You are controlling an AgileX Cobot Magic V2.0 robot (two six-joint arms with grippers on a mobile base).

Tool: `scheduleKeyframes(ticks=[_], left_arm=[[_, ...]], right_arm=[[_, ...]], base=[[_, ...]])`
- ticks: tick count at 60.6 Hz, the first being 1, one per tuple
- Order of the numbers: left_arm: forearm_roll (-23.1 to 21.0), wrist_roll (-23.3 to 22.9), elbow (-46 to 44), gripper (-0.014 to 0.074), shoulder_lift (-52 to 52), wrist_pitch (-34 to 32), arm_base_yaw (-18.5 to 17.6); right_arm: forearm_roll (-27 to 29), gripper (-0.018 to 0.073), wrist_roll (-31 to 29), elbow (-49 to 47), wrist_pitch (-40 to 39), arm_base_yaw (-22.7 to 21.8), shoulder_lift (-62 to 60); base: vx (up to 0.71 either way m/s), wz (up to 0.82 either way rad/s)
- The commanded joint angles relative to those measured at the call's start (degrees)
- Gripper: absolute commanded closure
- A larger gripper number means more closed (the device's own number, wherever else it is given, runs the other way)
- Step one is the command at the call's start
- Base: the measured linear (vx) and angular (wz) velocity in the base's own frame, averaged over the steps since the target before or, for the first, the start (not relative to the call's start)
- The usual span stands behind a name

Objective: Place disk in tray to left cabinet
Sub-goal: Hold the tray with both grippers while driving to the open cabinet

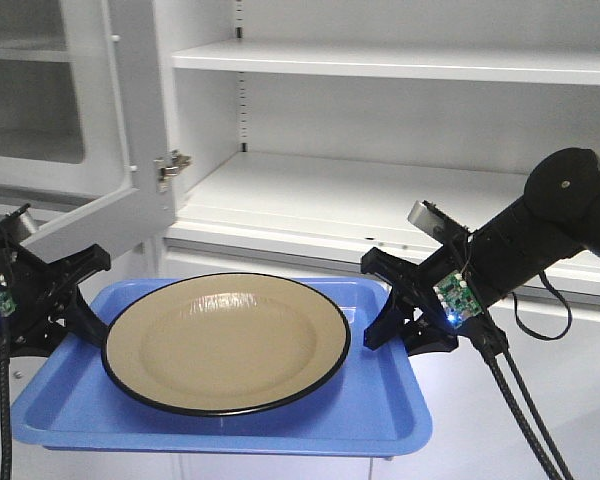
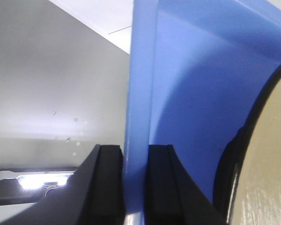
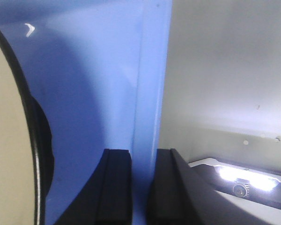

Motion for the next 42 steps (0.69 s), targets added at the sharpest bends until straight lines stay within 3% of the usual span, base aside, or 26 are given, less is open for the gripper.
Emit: scheduleKeyframes(ticks=[1,42], left_arm=[[-13.18,-1.4,-2.2,0.0596,-3.43,0.78,-1.84],[-13.18,-1.4,-2.2,0.0596,-3.43,0.78,-1.84]], right_arm=[[12.62,0.056,-0.43,-2.03,-1.25,1.81,-3.69],[12.62,0.056,-0.43,-2.03,-1.25,1.81,-3.69]], base=[[0.14,-0.33],[0.19,-0.15]])
